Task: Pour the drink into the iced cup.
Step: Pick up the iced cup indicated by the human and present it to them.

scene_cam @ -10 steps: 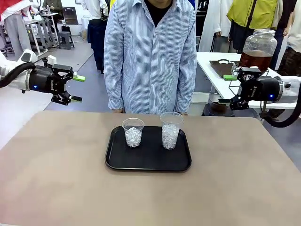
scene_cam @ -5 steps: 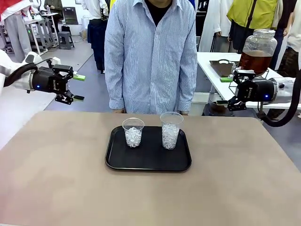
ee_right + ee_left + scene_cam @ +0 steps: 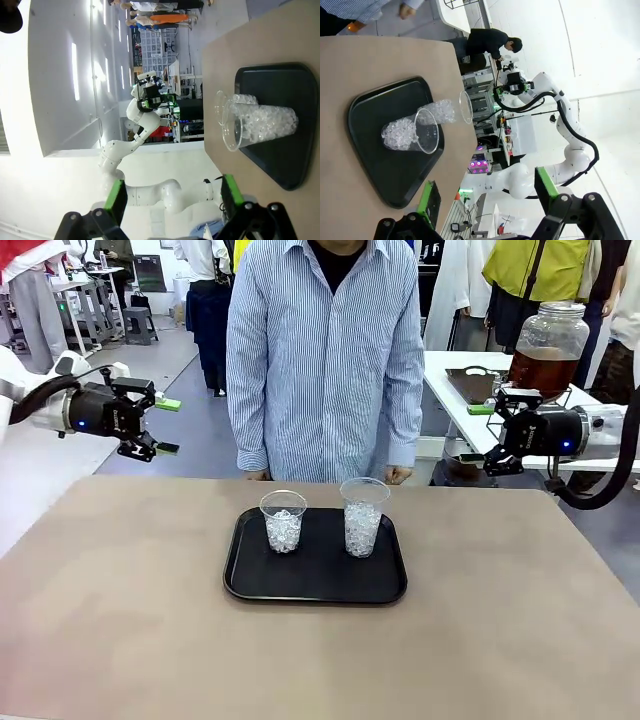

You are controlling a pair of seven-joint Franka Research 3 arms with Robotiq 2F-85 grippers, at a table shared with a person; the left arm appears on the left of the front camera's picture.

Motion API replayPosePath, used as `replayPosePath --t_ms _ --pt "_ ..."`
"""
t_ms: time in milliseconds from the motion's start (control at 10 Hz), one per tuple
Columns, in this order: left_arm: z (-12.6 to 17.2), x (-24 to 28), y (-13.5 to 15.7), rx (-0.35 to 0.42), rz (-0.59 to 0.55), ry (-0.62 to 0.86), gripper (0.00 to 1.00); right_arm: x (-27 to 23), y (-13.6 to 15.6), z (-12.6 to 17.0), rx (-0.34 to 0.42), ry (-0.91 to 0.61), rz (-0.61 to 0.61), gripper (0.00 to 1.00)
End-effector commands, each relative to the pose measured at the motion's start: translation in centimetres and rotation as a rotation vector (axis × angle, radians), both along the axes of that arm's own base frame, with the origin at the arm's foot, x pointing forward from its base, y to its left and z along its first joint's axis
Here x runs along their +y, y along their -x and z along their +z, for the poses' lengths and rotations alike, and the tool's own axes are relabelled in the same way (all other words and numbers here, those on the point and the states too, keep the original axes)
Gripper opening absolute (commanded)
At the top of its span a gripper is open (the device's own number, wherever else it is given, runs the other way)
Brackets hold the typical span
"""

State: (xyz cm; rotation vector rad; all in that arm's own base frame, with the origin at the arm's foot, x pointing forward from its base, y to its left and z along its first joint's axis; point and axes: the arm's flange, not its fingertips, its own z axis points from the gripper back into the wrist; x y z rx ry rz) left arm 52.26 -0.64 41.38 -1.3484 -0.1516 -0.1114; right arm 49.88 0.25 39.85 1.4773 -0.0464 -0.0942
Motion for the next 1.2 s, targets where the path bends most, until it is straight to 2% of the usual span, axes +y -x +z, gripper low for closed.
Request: replayPosePath --t_ms 0,1100 --pt "0.28 -0.13 0.36 -0.005 0.005 -0.004 1.00 -0.01 -0.06 0.09 -0.004 0.000 0.000 1.00" --pt "0.28 -0.13 0.36 -0.005 0.005 -0.004 1.00 -0.01 -0.06 0.09 -0.004 0.000 0.000 1.00"
